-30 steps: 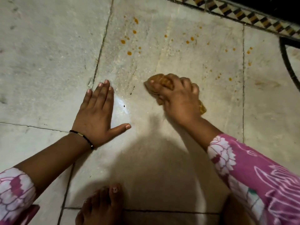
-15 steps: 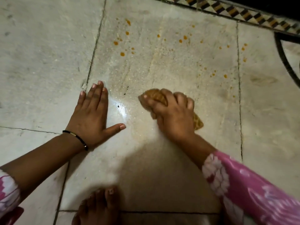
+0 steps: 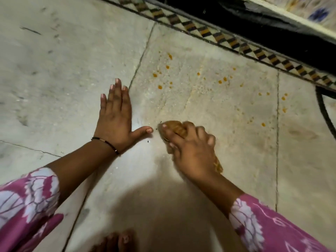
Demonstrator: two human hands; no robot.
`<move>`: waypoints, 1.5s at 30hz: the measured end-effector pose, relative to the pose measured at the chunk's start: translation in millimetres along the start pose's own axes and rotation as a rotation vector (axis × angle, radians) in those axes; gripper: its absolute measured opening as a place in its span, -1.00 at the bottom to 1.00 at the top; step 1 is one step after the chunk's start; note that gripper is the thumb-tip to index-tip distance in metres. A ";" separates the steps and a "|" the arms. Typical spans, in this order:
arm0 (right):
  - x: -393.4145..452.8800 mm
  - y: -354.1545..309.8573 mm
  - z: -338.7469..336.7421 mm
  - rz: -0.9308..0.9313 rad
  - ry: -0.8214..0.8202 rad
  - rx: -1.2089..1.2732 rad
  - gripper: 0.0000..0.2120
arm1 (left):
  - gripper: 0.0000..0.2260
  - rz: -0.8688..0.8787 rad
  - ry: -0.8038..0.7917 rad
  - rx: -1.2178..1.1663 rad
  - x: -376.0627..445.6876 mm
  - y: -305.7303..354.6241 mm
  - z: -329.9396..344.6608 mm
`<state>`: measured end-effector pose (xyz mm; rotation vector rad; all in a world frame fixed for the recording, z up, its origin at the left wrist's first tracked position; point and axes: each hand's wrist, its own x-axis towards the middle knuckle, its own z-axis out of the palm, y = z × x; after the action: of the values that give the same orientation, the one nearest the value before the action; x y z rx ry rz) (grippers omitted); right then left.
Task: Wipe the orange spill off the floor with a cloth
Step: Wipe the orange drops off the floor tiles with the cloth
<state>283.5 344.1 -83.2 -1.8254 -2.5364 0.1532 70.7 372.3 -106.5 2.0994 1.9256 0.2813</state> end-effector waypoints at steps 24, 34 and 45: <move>197.5 20.8 -20.6 -0.082 -0.008 -0.098 -0.54 | 0.08 -0.032 -0.088 0.095 6.7 -5.6 6.6; 118.6 -40.7 -10.6 -0.081 -0.063 -0.102 -0.35 | 0.05 -0.050 -0.092 0.054 8.4 -2.8 6.8; 176.9 40.7 -21.5 0.163 0.006 -0.185 -0.49 | 0.06 -0.058 -0.099 0.020 8.3 -1.5 6.2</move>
<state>266.9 525.9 -73.6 -2.0945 -2.4694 -0.0889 72.1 380.3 -113.2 2.0254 1.9354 0.1435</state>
